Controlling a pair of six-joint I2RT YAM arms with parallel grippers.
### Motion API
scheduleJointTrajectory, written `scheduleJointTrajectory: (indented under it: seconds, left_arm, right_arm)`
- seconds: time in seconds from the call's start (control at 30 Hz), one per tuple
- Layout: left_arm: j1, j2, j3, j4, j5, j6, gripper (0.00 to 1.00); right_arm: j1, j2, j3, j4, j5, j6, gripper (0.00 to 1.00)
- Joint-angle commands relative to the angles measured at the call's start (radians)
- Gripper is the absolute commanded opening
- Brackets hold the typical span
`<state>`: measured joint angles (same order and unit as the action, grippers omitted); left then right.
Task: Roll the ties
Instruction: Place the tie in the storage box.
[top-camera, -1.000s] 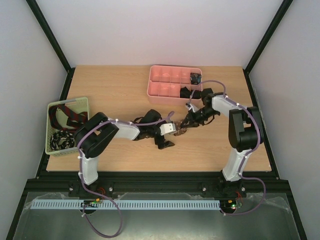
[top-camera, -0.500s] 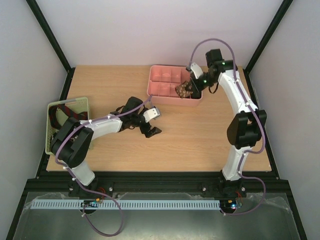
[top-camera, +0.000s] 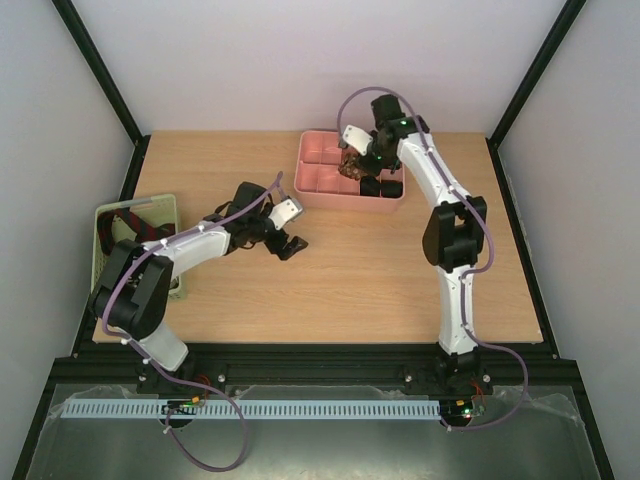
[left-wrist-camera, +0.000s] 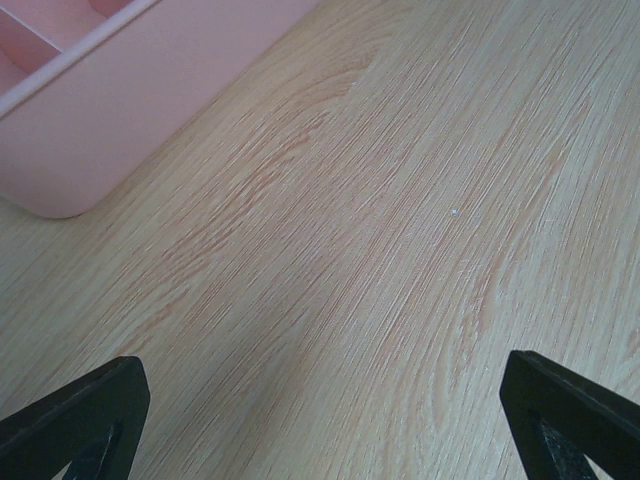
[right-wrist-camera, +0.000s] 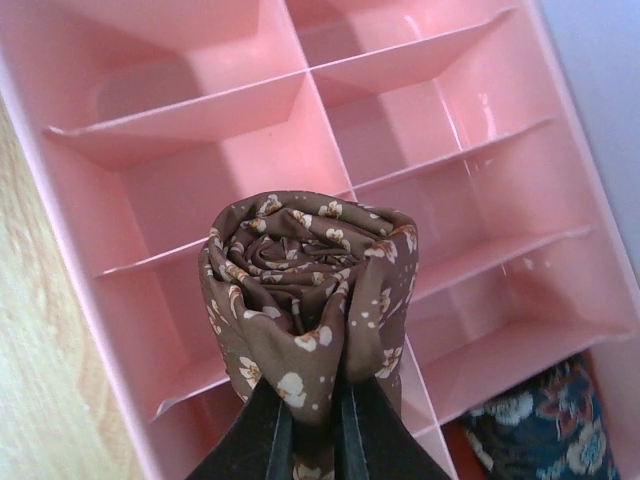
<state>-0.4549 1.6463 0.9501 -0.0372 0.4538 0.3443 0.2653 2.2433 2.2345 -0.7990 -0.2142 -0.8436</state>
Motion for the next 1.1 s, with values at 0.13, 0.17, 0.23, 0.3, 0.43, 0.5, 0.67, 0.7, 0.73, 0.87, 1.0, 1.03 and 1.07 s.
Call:
scheduleJointTrajectory:
  seconds: [0.13,0.17,0.23,0.3,0.43,0.5,0.67,0.7,0.73,0.87,1.0,1.03,1.07]
  left_arm:
    - [0.007,-0.052,-0.037,-0.023,-0.063,0.012,0.99]
    - [0.009,-0.052,-0.037,-0.021,-0.066,0.013,0.99]
    - [0.011,-0.049,-0.035,-0.02,-0.065,0.016,0.99]
    - [0.013,-0.043,-0.032,-0.019,-0.064,0.018,0.99]
    - [0.02,-0.039,-0.032,-0.015,-0.064,0.016,0.99]
    - [0.024,-0.039,-0.031,-0.015,-0.063,0.015,0.99]
    - [0.034,-0.036,-0.029,-0.016,-0.057,0.015,0.99]
    - [0.035,-0.035,-0.027,-0.016,-0.056,0.014,0.99]
    - [0.036,-0.034,-0.025,-0.018,-0.055,0.011,0.99]
    - [0.042,-0.034,-0.016,-0.026,-0.055,0.005,0.99]
    - [0.055,-0.043,0.007,-0.037,-0.048,-0.004,0.99]
    - [0.057,-0.043,0.014,-0.042,-0.045,-0.004,0.99]
    - [0.061,-0.043,0.022,-0.047,-0.043,-0.003,0.99]
  right_arm:
    - [0.046,0.079,0.026,-0.008,0.204,-0.278,0.01]
    - [0.052,0.088,0.025,-0.012,0.217,-0.294,0.01]
    - [0.061,0.107,0.024,-0.018,0.242,-0.316,0.01]
    - [0.07,0.125,0.023,-0.027,0.246,-0.331,0.01]
    - [0.078,0.167,0.016,-0.037,0.255,-0.349,0.01]
    - [0.078,0.193,0.017,-0.04,0.256,-0.352,0.01]
    - [0.078,0.256,0.019,-0.043,0.271,-0.354,0.01]
    - [0.079,0.267,0.019,-0.041,0.276,-0.351,0.02]
    - [0.079,0.276,0.019,-0.041,0.278,-0.347,0.02]
    - [0.079,0.295,0.021,-0.029,0.307,-0.313,0.21]
    - [0.078,0.254,0.023,-0.03,0.309,-0.293,0.46]
    - [0.079,0.236,0.022,-0.031,0.3,-0.288,0.5]
    - [0.079,0.217,0.021,-0.029,0.288,-0.281,0.55]
